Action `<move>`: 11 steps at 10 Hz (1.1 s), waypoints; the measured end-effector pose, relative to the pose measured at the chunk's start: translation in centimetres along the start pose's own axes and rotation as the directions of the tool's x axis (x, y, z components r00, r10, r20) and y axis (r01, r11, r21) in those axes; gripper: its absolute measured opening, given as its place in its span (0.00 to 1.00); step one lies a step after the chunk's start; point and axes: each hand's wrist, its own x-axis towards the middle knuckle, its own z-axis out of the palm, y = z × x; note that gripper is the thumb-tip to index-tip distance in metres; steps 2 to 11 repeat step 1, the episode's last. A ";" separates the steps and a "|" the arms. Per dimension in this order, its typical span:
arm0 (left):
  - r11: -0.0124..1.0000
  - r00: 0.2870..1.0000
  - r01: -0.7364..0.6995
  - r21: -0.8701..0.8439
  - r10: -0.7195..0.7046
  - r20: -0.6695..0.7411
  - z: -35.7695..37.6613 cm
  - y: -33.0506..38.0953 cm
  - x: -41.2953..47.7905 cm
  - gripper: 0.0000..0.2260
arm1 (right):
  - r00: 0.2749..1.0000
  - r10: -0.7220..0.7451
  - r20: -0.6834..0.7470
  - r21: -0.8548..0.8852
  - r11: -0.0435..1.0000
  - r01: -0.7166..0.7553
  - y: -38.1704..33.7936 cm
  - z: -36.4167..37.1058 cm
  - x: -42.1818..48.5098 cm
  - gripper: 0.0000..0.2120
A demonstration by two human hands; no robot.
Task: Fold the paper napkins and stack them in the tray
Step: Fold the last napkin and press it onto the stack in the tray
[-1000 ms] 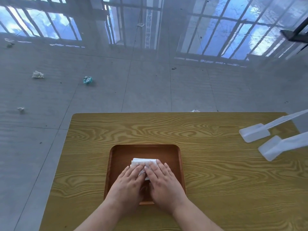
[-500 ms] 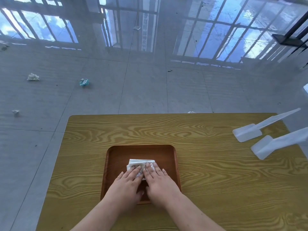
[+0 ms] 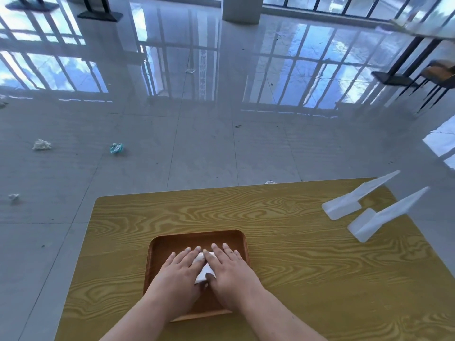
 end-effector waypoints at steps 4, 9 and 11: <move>1.000 1.000 -0.005 0.026 0.006 -0.026 -2.3 0.6 0.1 0.32 | 0.998 -0.006 -0.065 0.021 1.000 0.007 -0.3 -2.2 -0.7 0.30; 1.000 1.000 -0.005 0.026 0.006 -0.026 -2.3 0.6 0.1 0.32 | 0.998 -0.006 -0.065 0.021 1.000 0.007 -0.3 -2.2 -0.7 0.30; 1.000 1.000 -0.005 0.026 0.006 -0.026 -2.3 0.6 0.1 0.32 | 0.998 -0.006 -0.065 0.021 1.000 0.007 -0.3 -2.2 -0.7 0.30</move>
